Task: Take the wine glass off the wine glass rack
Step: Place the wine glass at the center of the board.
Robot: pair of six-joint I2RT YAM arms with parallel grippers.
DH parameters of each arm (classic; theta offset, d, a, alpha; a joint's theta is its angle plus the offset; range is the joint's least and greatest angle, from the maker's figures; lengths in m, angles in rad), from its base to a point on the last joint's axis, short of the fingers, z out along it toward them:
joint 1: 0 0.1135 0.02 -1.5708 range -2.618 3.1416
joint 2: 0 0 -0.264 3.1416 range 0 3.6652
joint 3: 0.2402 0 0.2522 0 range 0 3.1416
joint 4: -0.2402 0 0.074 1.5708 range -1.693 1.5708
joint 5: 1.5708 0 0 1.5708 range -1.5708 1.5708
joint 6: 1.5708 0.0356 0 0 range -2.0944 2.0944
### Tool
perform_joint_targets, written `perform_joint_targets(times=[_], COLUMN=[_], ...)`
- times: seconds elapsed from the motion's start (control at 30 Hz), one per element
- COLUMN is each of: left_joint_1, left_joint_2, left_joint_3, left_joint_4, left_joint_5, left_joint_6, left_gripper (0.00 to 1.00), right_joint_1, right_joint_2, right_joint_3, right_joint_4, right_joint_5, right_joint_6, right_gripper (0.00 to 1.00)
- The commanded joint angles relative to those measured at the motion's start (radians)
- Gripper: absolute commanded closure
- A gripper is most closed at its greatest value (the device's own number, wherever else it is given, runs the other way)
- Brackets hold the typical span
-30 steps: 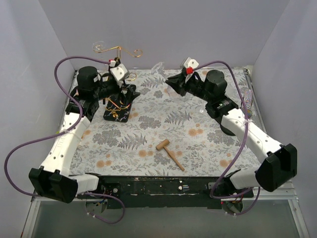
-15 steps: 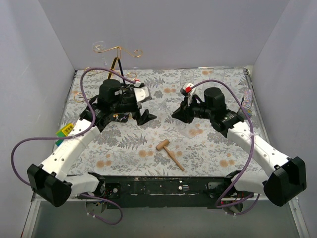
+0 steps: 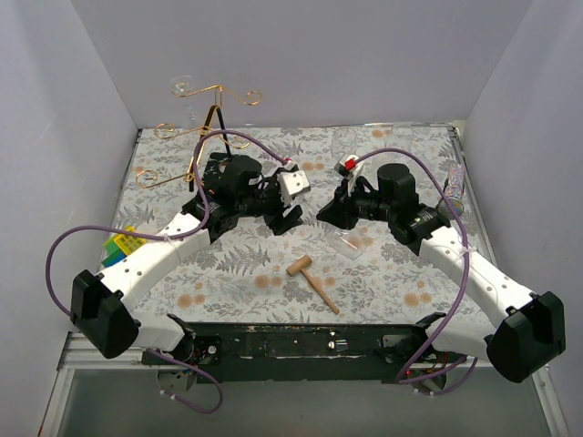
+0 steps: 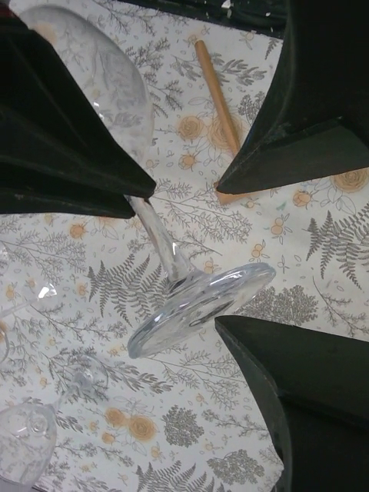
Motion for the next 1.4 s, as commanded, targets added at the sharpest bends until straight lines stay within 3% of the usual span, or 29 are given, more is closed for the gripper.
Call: perform_joint_targets(times=[0.0, 0.43, 0.6, 0.67, 0.77, 0.83, 1.0, 1.2, 1.37], left_joint_1=[-0.019, -0.026, -0.025, -0.028, -0.025, -0.026, -0.023, 0.024, 0.063], left_joint_2=[0.032, 0.116, 0.150, 0.162, 0.177, 0.190, 0.242, 0.294, 0.337], left_joint_3=[0.013, 0.003, -0.011, -0.016, -0.033, -0.042, -0.060, -0.074, -0.071], left_joint_4=[0.042, 0.084, 0.116, 0.122, 0.125, 0.125, 0.131, 0.177, 0.204], left_joint_5=[-0.107, -0.127, -0.123, -0.101, -0.045, 0.004, 0.177, 0.354, 0.457], left_joint_6=[-0.023, -0.061, -0.145, -0.176, -0.224, -0.259, -0.339, -0.455, -0.546], left_gripper=[0.40, 0.98, 1.00, 1.00, 1.00, 1.00, 1.00, 1.00, 1.00], right_joint_1=[-0.003, -0.004, -0.003, -0.003, -0.004, -0.012, -0.085, -0.110, -0.110], right_joint_2=[-0.001, 0.010, 0.003, -0.005, -0.022, -0.028, -0.089, -0.298, -0.430], right_joint_3=[0.004, -0.038, -0.056, -0.059, -0.039, 0.014, 0.129, 0.142, 0.168], right_joint_4=[0.092, 0.128, 0.111, 0.105, 0.050, -0.021, -0.171, -0.302, -0.553], right_joint_5=[-0.039, -0.002, 0.030, 0.053, 0.061, 0.069, 0.069, 0.138, 0.124], right_joint_6=[0.050, 0.057, 0.051, 0.043, -0.018, -0.107, -0.239, -0.498, -0.690], right_gripper=[0.99, 0.99, 0.99, 0.84, 0.47, 0.34, 0.23, 0.03, 0.02])
